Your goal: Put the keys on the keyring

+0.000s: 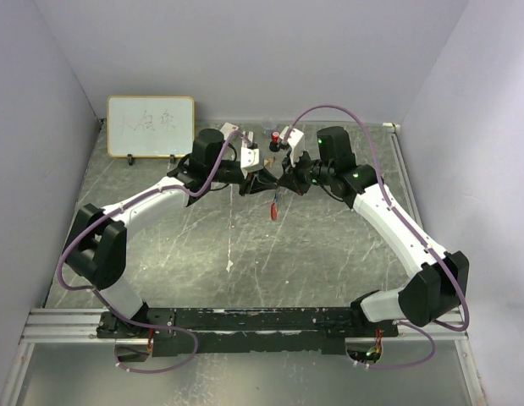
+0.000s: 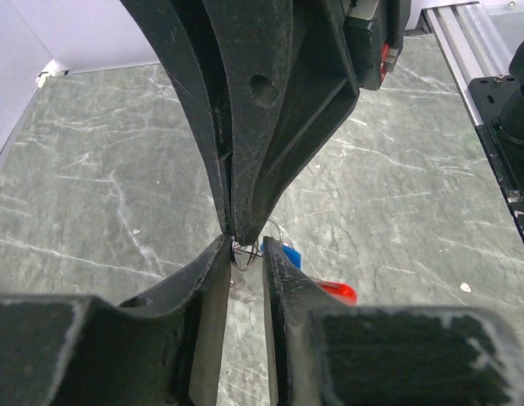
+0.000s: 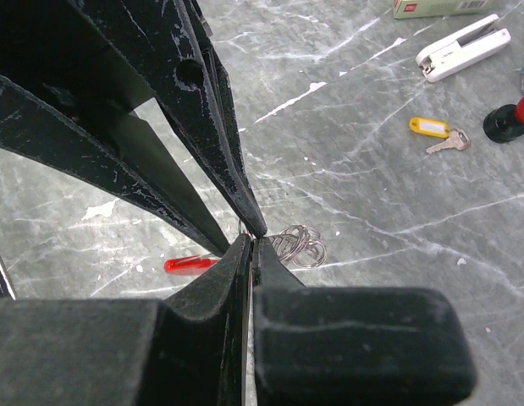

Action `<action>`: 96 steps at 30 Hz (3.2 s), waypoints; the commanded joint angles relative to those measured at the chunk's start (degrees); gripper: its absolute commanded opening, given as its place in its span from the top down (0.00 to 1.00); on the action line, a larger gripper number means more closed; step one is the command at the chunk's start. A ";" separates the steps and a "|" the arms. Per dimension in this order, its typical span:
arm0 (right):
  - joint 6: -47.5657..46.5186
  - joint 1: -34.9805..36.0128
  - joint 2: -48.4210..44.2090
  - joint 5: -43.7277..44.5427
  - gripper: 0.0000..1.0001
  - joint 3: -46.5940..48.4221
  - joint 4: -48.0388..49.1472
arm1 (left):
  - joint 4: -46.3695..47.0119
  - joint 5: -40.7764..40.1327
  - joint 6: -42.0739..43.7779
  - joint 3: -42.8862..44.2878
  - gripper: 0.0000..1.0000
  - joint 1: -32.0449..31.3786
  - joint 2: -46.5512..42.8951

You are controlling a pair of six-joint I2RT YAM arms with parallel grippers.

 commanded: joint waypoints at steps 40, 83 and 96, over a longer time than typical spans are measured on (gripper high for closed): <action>5.56 -1.57 -12.50 6.02 0.58 -5.89 13.35 | 15.51 0.03 -8.23 -4.15 0.93 0.91 -1.03; 5.68 -1.90 -11.33 -7.03 0.69 -10.07 20.08 | 70.58 7.98 -47.21 -14.14 0.93 6.15 2.55; 4.16 -1.90 -12.89 -10.80 0.67 -10.71 20.51 | 73.09 7.72 -49.73 -13.50 0.93 6.46 3.73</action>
